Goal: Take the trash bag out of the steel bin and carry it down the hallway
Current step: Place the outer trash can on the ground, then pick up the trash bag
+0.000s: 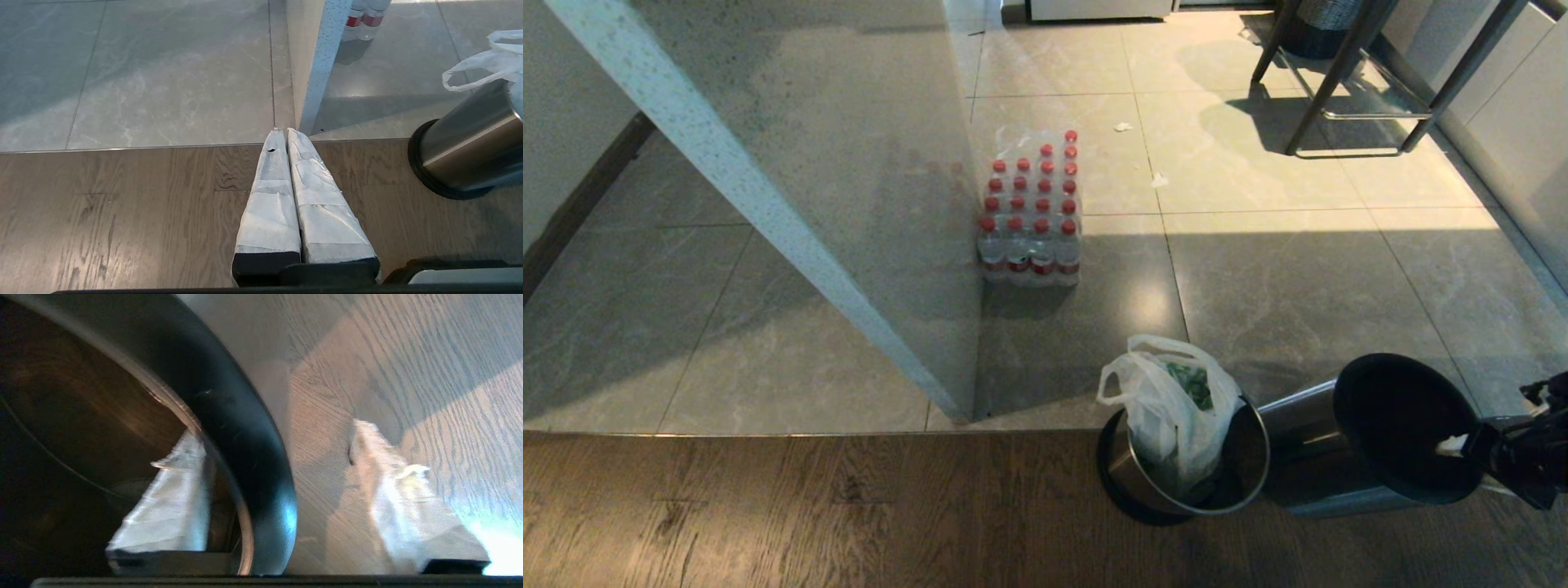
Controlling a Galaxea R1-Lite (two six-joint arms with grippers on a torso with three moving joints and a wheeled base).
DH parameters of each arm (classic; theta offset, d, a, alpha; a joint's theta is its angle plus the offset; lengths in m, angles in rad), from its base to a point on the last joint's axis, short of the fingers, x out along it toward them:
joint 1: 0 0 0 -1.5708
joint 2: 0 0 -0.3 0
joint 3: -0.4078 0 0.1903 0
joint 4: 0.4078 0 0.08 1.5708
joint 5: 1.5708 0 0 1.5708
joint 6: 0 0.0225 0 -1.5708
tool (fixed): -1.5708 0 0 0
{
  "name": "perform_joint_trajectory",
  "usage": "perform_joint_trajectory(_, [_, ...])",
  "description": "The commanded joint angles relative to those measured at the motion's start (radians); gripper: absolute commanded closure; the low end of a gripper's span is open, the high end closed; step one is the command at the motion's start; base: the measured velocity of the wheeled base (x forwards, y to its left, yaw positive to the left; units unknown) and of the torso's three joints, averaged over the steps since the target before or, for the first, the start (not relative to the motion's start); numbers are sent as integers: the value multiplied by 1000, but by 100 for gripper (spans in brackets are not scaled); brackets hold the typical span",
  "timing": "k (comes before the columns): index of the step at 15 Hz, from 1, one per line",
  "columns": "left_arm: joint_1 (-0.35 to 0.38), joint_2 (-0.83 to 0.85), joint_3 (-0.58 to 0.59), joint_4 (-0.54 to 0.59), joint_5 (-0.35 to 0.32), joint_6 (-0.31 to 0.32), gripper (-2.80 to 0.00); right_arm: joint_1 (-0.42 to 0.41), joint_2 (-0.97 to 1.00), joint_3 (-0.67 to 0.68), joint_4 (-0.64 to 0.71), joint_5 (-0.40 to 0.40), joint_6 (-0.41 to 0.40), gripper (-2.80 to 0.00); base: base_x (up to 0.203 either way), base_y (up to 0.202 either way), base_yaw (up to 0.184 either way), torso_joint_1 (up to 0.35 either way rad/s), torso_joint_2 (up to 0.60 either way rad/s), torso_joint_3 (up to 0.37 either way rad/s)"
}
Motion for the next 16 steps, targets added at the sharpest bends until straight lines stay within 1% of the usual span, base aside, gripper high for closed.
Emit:
perform_joint_trajectory(1, [0, 1, 0, 0, 0, 0, 0, -1, -88, 38, -13, 7, 1, -280, 0, 0, 0, 0, 0, 0])
perform_joint_trajectory(5, [0, 1, 0, 0, 0, 0, 0, 6, -341, 110, 5, 42, -1, -280, 0, 0, 0, 0, 0, 0])
perform_joint_trajectory(6, [0, 1, 0, 0, 0, 0, 0, 14, -393, 121, 31, 50, -3, 0, 0, 0, 0, 0, 0, 0])
perform_joint_trajectory(7, [0, 1, 0, 0, 0, 0, 0, 32, -443, 135, 79, 70, -6, 0, 0, 0, 0, 0, 0, 0])
perform_joint_trajectory(8, [0, 1, 0, 0, 0, 0, 0, 56, -492, 145, 134, 113, -4, 0, 0, 0, 0, 0, 0, 0])
perform_joint_trajectory(9, [0, 1, 0, 0, 0, 0, 0, 98, -536, 154, 192, 163, 0, 0, 0, 0, 0, 0, 0, 0])
perform_joint_trajectory(10, [0, 1, 0, 0, 0, 0, 0, 147, -570, 165, 244, 193, 1, 0, 0, 0, 0, 0, 0, 0])
perform_joint_trajectory(12, [0, 1, 0, 0, 0, 0, 0, 269, -647, 210, 313, 215, 0, 0, 0, 0, 0, 0, 0, 0])
perform_joint_trajectory(14, [0, 1, 0, 0, 0, 0, 0, 423, -714, 244, 351, 227, 7, 0, 0, 0, 0, 0, 0, 0])
perform_joint_trajectory(16, [0, 1, 0, 0, 0, 0, 0, 560, -748, 251, 396, 231, 31, 0, 0, 0, 0, 0, 0, 0])
